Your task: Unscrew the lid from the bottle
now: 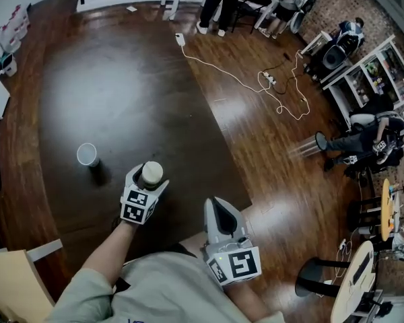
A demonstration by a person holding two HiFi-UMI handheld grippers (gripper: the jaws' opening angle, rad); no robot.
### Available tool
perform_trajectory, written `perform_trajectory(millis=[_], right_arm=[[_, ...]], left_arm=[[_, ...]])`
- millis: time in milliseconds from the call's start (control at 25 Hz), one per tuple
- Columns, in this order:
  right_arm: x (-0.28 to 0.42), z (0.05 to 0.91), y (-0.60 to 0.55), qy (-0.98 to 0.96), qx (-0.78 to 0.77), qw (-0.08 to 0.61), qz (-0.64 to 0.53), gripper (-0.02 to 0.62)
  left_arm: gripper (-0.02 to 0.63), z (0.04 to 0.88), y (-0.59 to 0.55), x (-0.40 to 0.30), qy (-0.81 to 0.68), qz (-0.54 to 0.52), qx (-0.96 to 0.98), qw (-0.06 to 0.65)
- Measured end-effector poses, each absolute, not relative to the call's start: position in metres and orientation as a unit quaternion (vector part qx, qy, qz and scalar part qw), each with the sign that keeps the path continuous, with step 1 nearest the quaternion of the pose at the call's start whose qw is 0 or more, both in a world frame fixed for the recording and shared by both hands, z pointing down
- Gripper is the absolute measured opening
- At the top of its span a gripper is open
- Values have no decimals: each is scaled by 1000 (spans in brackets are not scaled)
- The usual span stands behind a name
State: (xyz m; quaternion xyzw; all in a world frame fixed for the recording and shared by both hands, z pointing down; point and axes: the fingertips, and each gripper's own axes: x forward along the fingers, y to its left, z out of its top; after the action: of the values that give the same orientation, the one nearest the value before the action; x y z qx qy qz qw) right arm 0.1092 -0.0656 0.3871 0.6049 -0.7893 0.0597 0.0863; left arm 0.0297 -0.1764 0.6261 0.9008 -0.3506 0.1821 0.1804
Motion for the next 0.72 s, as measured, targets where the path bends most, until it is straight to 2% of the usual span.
perform_trajectory(millis=[120,200,240,440,720], right_arm=[[112,390,-64,-789,605,91,63,-2],[113,392,-64,-788,605,89,65,-2],[113,394,-65,-788,605,88,66,-2],[110,398,-70,-798,593,86,67,-2],[95,396,-76,-839,535,76,56,-2]], left_arm=[[376,633,-181,37,-350,191,900,177],[325,636,-183,38,-348,193,901,172],[322,639,-183,38,-344,198,902,170],[313,641,-173,33,-312,231,902,188],[330,611,-145,30,-259,223,916,209]])
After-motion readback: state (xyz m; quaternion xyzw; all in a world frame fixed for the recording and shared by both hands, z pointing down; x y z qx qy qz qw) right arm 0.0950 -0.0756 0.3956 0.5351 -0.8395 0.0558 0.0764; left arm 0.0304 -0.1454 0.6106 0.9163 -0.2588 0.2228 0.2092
